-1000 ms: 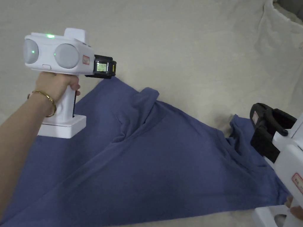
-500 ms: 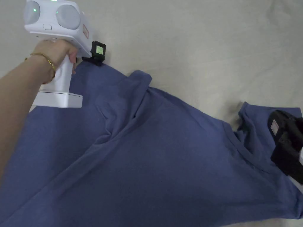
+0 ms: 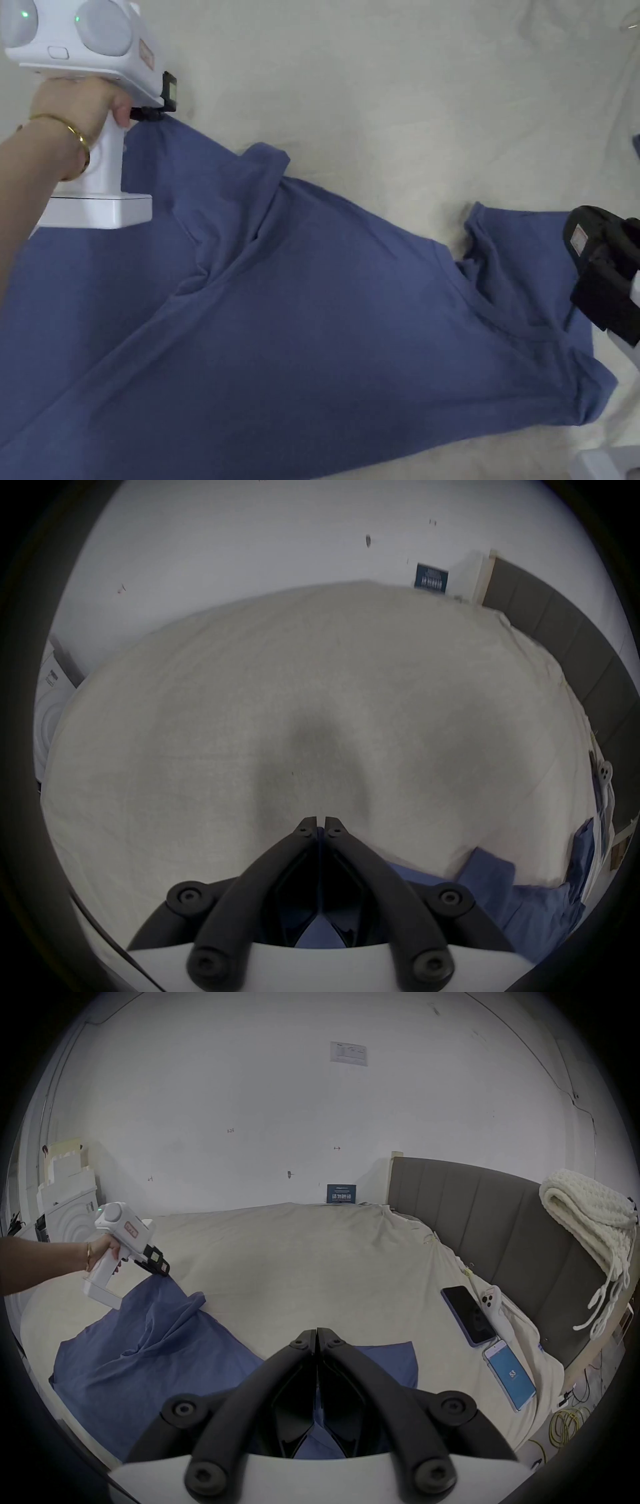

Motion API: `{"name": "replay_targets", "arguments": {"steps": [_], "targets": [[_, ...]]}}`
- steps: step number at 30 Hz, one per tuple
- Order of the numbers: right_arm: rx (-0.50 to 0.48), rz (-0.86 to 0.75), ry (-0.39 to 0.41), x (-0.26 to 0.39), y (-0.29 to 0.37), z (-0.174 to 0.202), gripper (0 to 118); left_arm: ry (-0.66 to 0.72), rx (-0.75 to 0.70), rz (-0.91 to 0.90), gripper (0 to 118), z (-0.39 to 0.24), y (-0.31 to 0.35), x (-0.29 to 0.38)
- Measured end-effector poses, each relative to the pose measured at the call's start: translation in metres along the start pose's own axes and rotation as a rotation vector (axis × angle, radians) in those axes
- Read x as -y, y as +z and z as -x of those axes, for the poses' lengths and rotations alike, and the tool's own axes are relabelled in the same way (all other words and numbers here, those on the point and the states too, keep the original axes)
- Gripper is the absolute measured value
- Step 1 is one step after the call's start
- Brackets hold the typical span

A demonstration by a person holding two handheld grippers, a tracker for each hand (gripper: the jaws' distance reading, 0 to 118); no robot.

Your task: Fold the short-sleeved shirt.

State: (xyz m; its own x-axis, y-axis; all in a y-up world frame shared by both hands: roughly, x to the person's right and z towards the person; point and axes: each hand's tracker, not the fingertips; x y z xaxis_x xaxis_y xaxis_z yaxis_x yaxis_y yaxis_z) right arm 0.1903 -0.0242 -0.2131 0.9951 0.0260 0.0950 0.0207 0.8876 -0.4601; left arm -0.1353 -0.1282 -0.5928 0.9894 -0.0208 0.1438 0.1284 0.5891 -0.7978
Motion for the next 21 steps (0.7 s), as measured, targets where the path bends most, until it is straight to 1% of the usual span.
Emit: {"name": "replay_targets", "arguments": {"steps": [4,6,7,9,10,11,12,13,14,15,16,17,19,21], "targets": [[0.027,0.074,-0.059,-0.007,-0.004,-0.012,0,-0.003,0.003,-0.093,0,0.000,0.032,0.001],[0.028,0.148,-0.085,-0.004,-0.015,-0.013,0,0.007,-0.002,-0.126,0,0.003,0.045,0.001],[0.032,0.150,-0.093,-0.004,-0.016,-0.016,0,0.015,0.003,-0.135,0,0.004,0.051,0.002],[0.057,0.245,-0.062,-0.005,-0.026,-0.023,1,0.024,0.004,-0.143,0,0.004,0.059,0.003],[0.068,0.301,-0.080,-0.005,-0.033,-0.028,4,0.025,0.004,-0.146,0,0.004,0.063,0.004],[0.074,0.349,-0.099,-0.004,-0.040,-0.034,14,0.027,0.002,-0.148,0,0.004,0.066,0.005],[0.054,0.417,-0.126,-0.002,-0.050,-0.042,39,0.027,0.001,-0.152,0,0.004,0.068,0.006],[0.053,0.475,-0.165,0.002,-0.060,-0.049,61,0.026,0.000,-0.155,0,0.003,0.070,0.007],[0.052,0.525,-0.199,0.006,-0.068,-0.053,79,0.025,-0.001,-0.157,0,0.003,0.075,0.009],[0.059,0.557,-0.230,0.011,-0.076,-0.059,93,0.024,-0.002,-0.157,0,0.002,0.078,0.010],[0.076,0.586,-0.242,0.017,-0.085,-0.063,97,0.023,-0.004,-0.157,0,0.002,0.079,0.011],[0.094,0.620,-0.246,0.021,-0.093,-0.066,99,0.023,-0.004,-0.157,0,0.002,0.080,0.012],[0.137,0.663,-0.240,0.031,-0.109,-0.070,99,0.025,-0.007,-0.158,0,0.002,0.081,0.012],[0.157,0.713,-0.241,0.040,-0.124,-0.070,99,0.025,-0.014,-0.156,0,0.001,0.081,0.013]]}}
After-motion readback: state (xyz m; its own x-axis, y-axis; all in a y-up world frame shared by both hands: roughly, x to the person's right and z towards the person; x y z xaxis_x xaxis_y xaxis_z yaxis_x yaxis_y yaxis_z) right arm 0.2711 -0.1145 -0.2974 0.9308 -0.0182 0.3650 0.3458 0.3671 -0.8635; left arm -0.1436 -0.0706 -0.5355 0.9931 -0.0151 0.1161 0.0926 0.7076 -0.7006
